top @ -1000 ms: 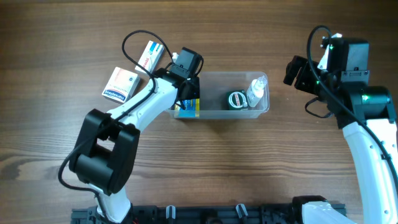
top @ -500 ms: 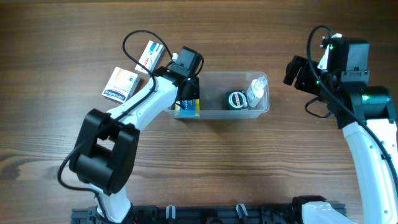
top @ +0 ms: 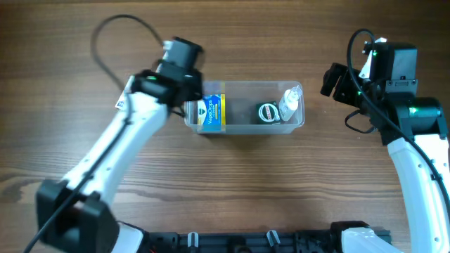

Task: Pack container
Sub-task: 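Open the left gripper and raise it back toward the left boxes, then lower the left gripper over the white Hansaplast box and close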

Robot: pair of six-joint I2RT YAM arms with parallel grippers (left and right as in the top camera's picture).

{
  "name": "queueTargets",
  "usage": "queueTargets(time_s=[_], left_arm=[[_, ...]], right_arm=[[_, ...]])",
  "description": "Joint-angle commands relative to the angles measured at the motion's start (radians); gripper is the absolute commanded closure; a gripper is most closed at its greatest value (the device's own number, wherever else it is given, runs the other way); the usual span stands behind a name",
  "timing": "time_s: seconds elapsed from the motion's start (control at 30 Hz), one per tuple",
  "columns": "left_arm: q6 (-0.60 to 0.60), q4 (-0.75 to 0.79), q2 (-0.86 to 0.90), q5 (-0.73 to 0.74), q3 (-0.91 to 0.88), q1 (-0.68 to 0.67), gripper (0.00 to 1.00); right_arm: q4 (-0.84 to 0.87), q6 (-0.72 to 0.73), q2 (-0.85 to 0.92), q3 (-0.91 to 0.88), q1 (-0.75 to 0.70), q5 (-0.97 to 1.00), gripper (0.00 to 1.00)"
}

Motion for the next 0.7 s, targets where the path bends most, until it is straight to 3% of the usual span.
queueTargets(time_s=[0.0,0.17,0.23,0.33,0.43,0.53,0.67], left_arm=[[0.022,-0.021,-0.064,-0.039,0.016,0.153,0.87],[0.034,-0.033,-0.042,-0.038,0.016,0.311,0.44],[0.087,-0.023,-0.021,-0.031,0.016,0.356,0.14],[0.201,0.018,0.019,-0.006,0.016,0.408,0.01],[0.373,0.061,0.055,0.095,0.016,0.43,0.0],[0.624,0.096,0.095,0.18,0.016,0.432,0.0],[0.826,0.102,0.131,0.232,0.016,0.431,0.0]], right_arm=[[0.0,-0.015,0.0,0.01,-0.002,0.006,0.0],[0.0,-0.015,0.0,0.01,-0.002,0.006,0.0],[0.0,-0.015,0.0,0.01,-0.002,0.006,0.0],[0.0,-0.015,0.0,0.01,-0.002,0.005,0.0],[0.0,-0.015,0.0,0.01,-0.002,0.006,0.0],[0.001,-0.015,0.0,0.01,-0.001,0.005,0.0],[0.0,-0.015,0.0,0.01,-0.002,0.006,0.0]])
